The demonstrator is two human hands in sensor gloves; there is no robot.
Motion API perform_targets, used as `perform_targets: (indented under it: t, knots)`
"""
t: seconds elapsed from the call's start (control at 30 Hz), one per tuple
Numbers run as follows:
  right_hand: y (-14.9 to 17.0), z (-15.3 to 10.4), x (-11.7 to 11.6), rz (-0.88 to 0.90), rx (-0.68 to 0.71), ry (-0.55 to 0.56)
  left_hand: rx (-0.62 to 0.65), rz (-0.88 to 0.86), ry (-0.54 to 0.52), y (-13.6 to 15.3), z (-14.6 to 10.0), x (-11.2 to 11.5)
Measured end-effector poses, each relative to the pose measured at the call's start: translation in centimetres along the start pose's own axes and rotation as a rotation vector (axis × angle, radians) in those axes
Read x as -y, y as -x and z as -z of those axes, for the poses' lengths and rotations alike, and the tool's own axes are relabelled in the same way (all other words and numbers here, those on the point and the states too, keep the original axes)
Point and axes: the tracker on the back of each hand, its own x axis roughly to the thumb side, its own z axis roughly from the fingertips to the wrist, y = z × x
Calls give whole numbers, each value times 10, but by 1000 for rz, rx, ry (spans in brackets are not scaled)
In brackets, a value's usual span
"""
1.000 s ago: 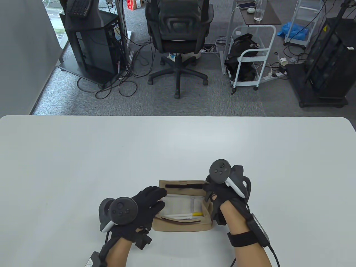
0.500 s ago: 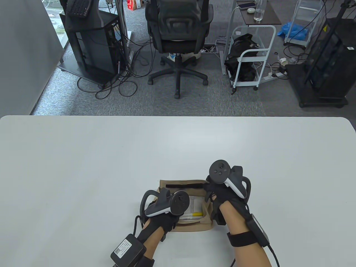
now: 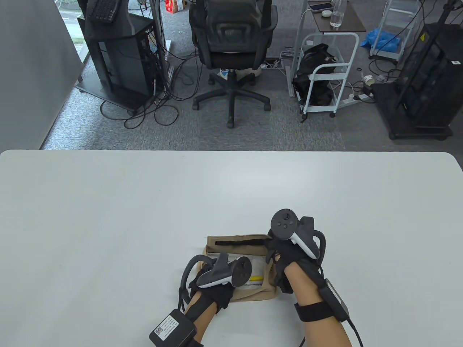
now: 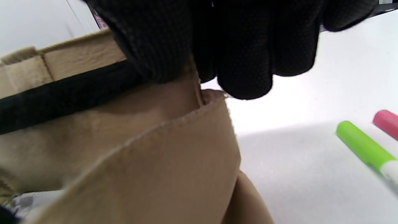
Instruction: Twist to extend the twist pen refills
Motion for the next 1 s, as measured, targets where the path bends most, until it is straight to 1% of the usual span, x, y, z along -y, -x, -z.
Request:
perform_targets:
  t: [0.13, 0.4, 0.57, 0.63, 0.8, 0.9, 0.93, 1.0]
  knots:
    - [0, 0, 0, -2, -2, 2, -10, 32, -9, -2, 2, 1]
    - [-1, -1, -1, -3, -4, 5, -16, -39, 11, 3, 3, 1]
    - [-1, -1, -1, -4, -3, 8, -11, -62, -1, 6, 3, 1]
    - [-1, -1, -2, -2, -1, 8, -5, -84, -21, 10, 0, 2]
    - [-1, 0, -2, 2, 4, 3, 12, -270, -89, 26, -10, -4]
    - [-1, 0, -2, 18, 6, -3, 35, -438, -160, 39, -21, -11]
    - [-1, 0, -2, 18, 7, -2, 54, -515, -205, 44, -26, -14]
    - [-1, 0, -2, 17, 9, -2, 77, -629, -255, 50, -34, -20]
